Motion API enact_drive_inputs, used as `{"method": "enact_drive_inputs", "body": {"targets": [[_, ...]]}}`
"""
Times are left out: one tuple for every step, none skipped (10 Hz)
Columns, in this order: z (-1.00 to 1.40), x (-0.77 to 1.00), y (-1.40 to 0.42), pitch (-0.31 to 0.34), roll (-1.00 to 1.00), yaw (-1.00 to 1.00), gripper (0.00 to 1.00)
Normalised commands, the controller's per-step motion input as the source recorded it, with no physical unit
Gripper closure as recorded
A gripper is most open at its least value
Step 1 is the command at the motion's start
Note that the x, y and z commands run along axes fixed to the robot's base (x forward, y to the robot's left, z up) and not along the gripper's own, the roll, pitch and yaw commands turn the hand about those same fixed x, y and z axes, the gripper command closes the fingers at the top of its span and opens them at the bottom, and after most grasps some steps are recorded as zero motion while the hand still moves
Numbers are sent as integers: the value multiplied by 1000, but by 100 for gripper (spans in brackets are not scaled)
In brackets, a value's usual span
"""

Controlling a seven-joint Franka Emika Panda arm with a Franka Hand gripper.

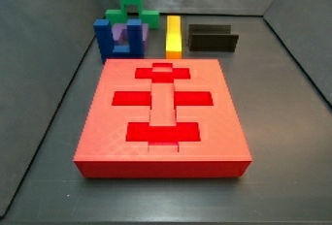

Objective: Pick up the purple object. Move up. Place the purple object on the fixture. Regrasp the purple object. Move to above the board. Insert the purple object.
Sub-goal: Pick up the purple object.

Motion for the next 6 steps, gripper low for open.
{"method": "enact_drive_inputs", "body": {"targets": [[0,0,-34,0,0,0,0],[-160,0,0,-100,-144,0,0],[-409,-26,-480,-90,0,0,0],[-520,103,-489,-17,-1,0,0],[-583,0,-406,-43,0,0,0],[-557,0,-151,-53,-27,0,0]]}}
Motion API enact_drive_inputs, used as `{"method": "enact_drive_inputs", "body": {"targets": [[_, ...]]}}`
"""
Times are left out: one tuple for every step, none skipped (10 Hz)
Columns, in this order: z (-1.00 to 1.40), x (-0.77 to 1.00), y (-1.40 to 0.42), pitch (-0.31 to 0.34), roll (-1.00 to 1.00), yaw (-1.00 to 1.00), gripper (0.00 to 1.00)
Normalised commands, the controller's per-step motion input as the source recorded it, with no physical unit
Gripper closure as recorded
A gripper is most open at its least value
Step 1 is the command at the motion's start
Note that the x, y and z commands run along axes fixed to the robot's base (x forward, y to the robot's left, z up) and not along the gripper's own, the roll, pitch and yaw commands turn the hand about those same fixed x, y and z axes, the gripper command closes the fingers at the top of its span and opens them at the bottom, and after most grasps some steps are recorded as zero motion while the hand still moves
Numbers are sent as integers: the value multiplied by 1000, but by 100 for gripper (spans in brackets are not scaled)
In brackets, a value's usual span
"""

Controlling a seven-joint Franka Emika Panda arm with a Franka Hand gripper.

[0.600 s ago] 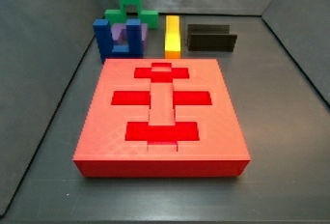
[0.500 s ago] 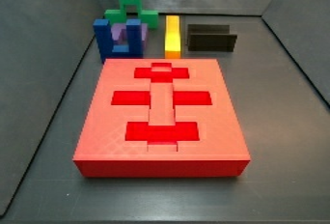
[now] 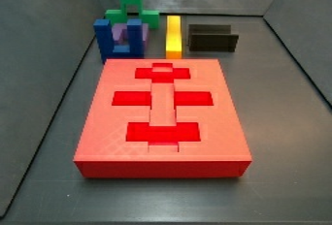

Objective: Pick up the purple object. Move up. Place the purple object on the fixture. Regrasp the purple object. Move to above the board. Insert the purple object.
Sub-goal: Pick up the purple object.

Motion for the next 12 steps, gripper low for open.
{"method": "enact_drive_inputs", "body": {"targets": [[-611,-71,-26,-74,0,0,0],[-691,-140,-89,-133,24,0,0],[-657,-171,-83,-169,0,-9,0],[-477,-69,-234,-219,0,0,0],[-500,-123,-203,-254,0,0,0],[-477,-311,-251,-259,0,0,0],[-443,-303,-177,-234,0,0,0],[-286,-394,-29,-203,-41,29,0],[-237,-443,-94,-211,-47,46,0],[-257,-323,-60,-213,-67,14,0],[-309,-246,-94,-200,-50,0,0],[-314,-126,-100,-151,-46,0,0]]}}
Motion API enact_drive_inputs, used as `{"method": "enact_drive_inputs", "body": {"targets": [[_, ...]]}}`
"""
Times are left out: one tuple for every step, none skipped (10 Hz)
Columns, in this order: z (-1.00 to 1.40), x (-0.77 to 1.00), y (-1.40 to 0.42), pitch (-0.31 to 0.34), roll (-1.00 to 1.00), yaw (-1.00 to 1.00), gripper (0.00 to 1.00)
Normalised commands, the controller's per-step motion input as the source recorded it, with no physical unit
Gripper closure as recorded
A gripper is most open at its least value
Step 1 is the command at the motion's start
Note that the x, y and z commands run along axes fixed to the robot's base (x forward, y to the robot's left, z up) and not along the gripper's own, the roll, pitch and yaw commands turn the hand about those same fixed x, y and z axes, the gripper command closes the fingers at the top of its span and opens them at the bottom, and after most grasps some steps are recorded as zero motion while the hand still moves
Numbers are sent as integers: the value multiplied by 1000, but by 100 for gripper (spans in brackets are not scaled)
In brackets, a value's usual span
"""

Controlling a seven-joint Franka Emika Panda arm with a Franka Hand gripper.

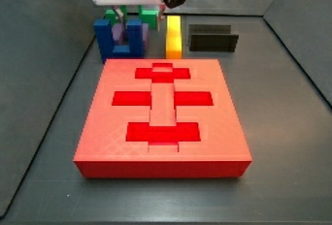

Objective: Pick up the purple object. Move up. Place the purple object on the fixture. Regrasp the purple object. Move to above the board. Insert the purple object.
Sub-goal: Pick up the purple object.

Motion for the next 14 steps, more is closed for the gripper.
{"method": "enact_drive_inputs", "body": {"targets": [[-343,0,-46,-130,-99,-77,0],[-354,0,0,-107,-93,-137,0],[-297,0,0,-81,-70,-114,0],[-240,-23,0,-67,-56,-89,0],[-191,0,0,-57,-61,-63,0],[-206,0,0,-56,-50,-54,0],[-246,0,0,-61,-69,-51,0],[-251,0,0,-64,-76,-51,0],[-117,0,0,-11,-31,-37,0],[0,0,0,0,0,0,0],[0,0,0,0,0,0,100],[0,0,0,0,0,0,100],[0,0,0,0,0,0,100],[0,0,0,0,0,0,100]]}}
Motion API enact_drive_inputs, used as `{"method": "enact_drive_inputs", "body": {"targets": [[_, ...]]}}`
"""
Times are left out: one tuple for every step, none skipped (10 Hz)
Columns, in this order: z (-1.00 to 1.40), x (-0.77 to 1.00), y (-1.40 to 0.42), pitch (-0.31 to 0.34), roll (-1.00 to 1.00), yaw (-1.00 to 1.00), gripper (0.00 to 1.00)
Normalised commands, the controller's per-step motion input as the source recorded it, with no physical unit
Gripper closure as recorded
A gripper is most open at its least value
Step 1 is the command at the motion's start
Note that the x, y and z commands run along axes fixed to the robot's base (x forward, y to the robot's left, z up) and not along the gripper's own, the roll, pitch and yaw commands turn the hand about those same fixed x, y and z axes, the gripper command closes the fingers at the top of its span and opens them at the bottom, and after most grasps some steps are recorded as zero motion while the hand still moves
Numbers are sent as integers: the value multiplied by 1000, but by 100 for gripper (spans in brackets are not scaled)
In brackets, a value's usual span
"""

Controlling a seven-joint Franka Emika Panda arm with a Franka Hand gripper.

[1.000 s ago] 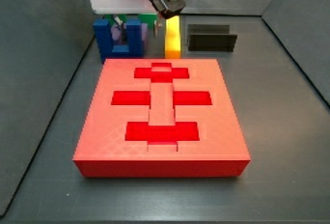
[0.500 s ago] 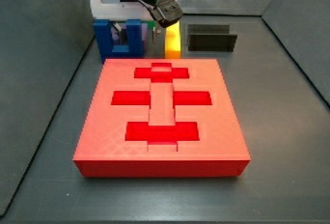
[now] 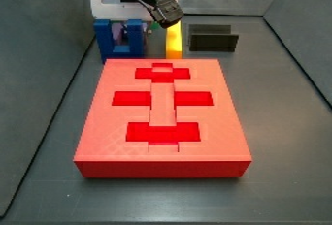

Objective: Pick up the purple object. Move up. Place the purple object on the fixture. Regrasp the purple object. Move to above the board. Insert the purple object.
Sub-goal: Pick up the purple object, then move up.

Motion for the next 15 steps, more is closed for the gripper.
{"method": "enact_drive_inputs", "body": {"targets": [[0,0,0,0,0,0,100],[0,0,0,0,0,0,100],[0,0,0,0,0,0,100],[0,0,0,0,0,0,100],[0,0,0,0,0,0,100],[0,0,0,0,0,0,100],[0,0,0,0,0,0,100],[0,0,0,0,0,0,100],[0,0,0,0,0,0,100],[0,0,0,0,0,0,100],[0,0,0,0,0,0,100],[0,0,0,0,0,0,100],[833,0,0,0,0,0,100],[838,28,6,-7,2,46,100],[616,-36,9,41,14,46,100]]}}
